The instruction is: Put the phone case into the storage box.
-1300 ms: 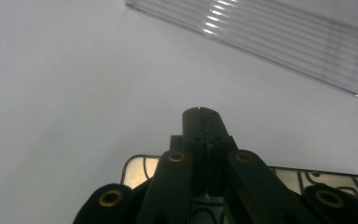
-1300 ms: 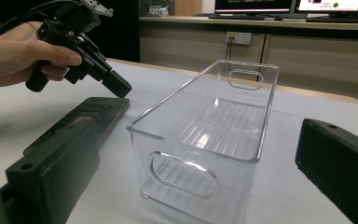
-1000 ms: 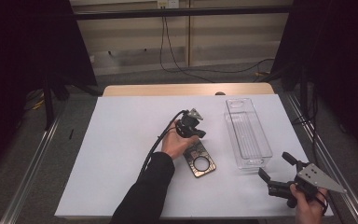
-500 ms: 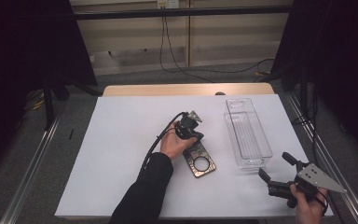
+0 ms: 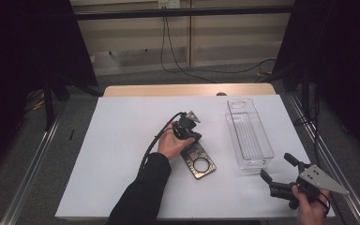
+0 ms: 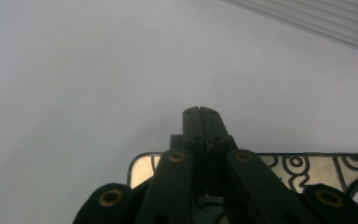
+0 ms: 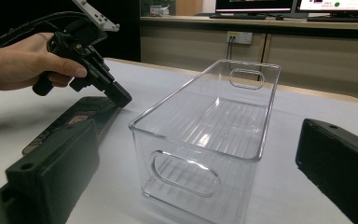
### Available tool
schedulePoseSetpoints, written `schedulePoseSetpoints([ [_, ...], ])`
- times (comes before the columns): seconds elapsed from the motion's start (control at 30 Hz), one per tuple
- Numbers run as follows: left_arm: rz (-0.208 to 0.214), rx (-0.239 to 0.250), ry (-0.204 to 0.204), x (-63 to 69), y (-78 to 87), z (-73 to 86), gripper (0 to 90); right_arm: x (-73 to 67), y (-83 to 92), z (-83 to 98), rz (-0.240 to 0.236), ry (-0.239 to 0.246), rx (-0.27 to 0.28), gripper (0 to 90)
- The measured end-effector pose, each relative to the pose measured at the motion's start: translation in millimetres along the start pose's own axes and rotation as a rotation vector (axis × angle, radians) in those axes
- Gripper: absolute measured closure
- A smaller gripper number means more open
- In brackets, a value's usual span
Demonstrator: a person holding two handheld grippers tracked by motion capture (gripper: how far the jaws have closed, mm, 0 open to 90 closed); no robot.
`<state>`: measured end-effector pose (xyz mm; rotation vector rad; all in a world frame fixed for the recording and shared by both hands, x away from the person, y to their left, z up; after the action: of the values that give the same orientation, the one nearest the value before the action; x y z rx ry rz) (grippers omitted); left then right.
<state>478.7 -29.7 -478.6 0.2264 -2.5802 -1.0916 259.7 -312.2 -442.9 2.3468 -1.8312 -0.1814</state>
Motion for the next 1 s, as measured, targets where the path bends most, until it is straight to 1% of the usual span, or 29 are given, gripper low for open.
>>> schedulePoseSetpoints([
  [0.03, 0.003, 0.01, 0.009, 0.1, 0.1, 0.5, 90.0, 0.0, 0.1, -0.1, 0.0, 0.004, 0.0, 0.0],
  [0.17, -0.006, -0.008, 0.002, -0.8, 4.0, 3.4, 90.0, -0.1, -0.1, 0.0, -0.002, 0.004, 0.0, 0.0],
  [0.2, -0.006, -0.003, 0.012, -0.8, 4.5, 4.0, 90.0, -0.1, -0.2, 0.0, 0.0, 0.001, -0.001, 0.0],
  [0.23, -0.004, -0.01, 0.006, -1.8, 5.7, 4.8, 90.0, 0.2, -0.1, 0.2, 0.0, 0.002, -0.002, 0.0],
  [0.3, -0.001, -0.005, 0.012, -2.2, 6.4, 5.9, 90.0, 0.4, -0.1, 0.2, 0.0, 0.003, -0.003, 0.0],
  [0.5, -0.009, -0.017, 0.005, -2.0, 11.6, 10.4, 90.0, 0.6, 0.5, 0.0, 0.003, 0.002, -0.001, 0.0],
  [0.6, -0.002, -0.004, 0.017, -3.1, 15.4, 14.9, 90.0, 0.6, 0.4, 0.1, 0.003, 0.002, -0.001, 0.0],
  [0.77, -0.01, -0.012, 0.013, -4.0, 23.0, 21.9, 90.0, 0.1, -0.1, 0.3, 0.002, 0.004, -0.003, 0.0],
  [0.97, -0.007, 0.008, 0.029, -5.0, 28.0, 28.2, 90.0, 0.0, -0.4, 0.4, 0.003, 0.004, -0.002, 0.0],
  [1.0, -0.013, 0.003, 0.03, -5.5, 29.3, 29.0, 90.0, 0.1, -0.4, 0.4, 0.003, 0.003, -0.003, 0.0],
])
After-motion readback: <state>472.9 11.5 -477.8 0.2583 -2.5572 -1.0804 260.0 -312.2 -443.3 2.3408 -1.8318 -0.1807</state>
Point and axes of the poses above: each handheld gripper's, and its own axes: y roughly backward along the jaws, z roughly out of its underside, x roughly to its right, the point moved 4 cm from there along -y, roughly forward along the jaws, and after that the axes turned 10 degrees about z, right-handed, at the moved point
